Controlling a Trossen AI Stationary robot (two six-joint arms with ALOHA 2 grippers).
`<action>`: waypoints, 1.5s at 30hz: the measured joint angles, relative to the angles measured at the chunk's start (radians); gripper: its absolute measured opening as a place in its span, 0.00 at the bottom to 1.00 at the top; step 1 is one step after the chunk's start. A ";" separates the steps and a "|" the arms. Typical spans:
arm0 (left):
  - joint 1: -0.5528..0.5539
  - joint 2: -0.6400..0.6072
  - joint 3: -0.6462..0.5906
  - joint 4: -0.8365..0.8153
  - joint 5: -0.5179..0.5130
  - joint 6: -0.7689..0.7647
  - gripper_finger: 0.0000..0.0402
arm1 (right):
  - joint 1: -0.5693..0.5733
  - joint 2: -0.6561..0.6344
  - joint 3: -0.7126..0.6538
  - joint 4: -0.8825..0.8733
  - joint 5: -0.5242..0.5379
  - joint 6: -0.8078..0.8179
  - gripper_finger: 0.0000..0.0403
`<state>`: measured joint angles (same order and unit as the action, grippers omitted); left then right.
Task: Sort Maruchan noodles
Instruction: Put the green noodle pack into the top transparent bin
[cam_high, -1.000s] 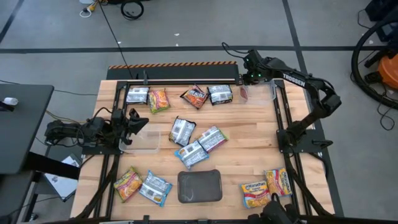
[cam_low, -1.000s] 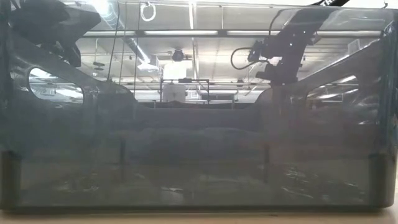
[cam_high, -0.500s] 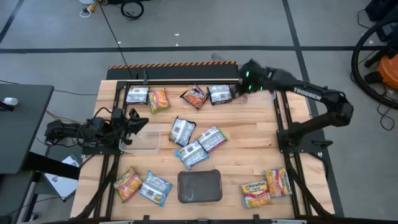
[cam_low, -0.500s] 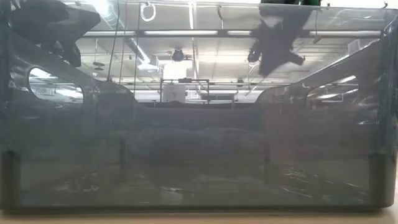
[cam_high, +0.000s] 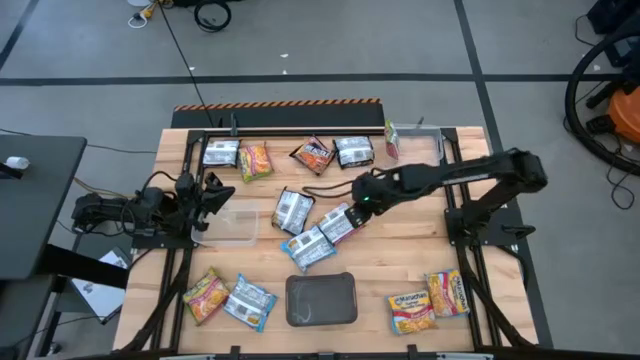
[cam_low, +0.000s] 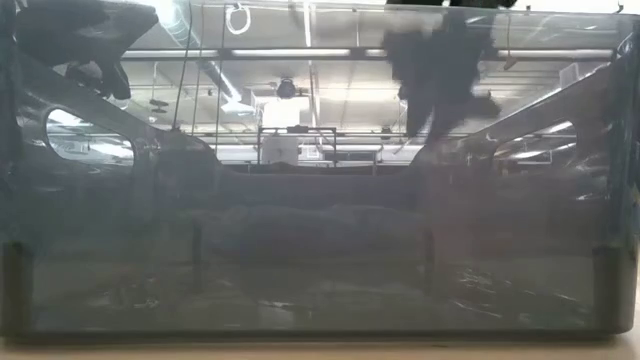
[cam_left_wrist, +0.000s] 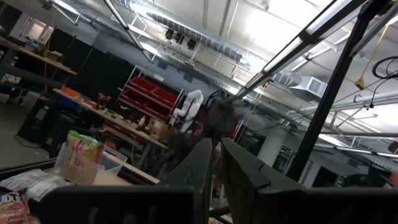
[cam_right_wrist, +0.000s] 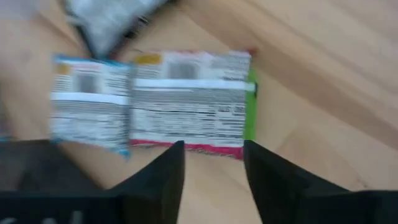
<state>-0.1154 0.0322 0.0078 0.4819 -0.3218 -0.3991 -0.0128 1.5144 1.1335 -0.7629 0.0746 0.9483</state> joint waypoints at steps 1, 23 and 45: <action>0.000 0.000 0.000 0.000 0.000 -0.001 0.10 | -0.013 0.018 -0.026 0.033 -0.019 -0.001 0.46; 0.000 0.000 0.000 -0.009 0.019 -0.008 0.10 | -0.164 0.119 -0.403 0.688 -0.324 0.046 0.47; 0.000 0.000 0.000 -0.008 0.022 -0.092 0.10 | -0.136 0.012 -0.274 0.533 -0.160 0.039 0.01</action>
<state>-0.1154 0.0326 0.0078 0.4736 -0.2995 -0.4908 -0.1488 1.5266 0.8591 -0.2301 -0.0855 0.9871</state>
